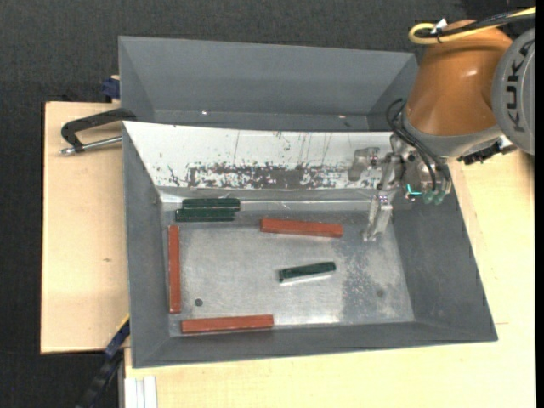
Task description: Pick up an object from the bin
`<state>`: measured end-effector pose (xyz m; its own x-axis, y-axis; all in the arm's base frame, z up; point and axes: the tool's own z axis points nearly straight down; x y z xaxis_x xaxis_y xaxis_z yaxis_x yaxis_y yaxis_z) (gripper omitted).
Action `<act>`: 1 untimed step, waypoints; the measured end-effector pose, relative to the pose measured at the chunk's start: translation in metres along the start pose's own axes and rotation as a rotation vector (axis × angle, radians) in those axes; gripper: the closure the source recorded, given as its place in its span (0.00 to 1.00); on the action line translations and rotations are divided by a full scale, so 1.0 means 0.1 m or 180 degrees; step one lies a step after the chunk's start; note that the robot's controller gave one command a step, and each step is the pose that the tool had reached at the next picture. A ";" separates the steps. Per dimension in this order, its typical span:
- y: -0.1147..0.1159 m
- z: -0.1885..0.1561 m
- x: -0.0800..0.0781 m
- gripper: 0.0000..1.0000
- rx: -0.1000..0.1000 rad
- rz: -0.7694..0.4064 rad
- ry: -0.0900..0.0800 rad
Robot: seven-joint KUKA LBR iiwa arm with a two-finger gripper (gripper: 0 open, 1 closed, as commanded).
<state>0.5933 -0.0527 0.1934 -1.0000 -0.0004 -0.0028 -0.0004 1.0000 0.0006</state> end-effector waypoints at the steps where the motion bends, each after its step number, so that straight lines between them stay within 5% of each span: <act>1: 0.14 0.55 0.14 0.00 0.0002 -0.0086 -0.0017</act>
Offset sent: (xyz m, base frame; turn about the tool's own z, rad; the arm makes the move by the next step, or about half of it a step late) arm -0.0073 0.0398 -0.1224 -0.0951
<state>0.5798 -0.0382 0.1385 -0.9996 -0.0275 -0.0081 -0.0275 0.9996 -0.0002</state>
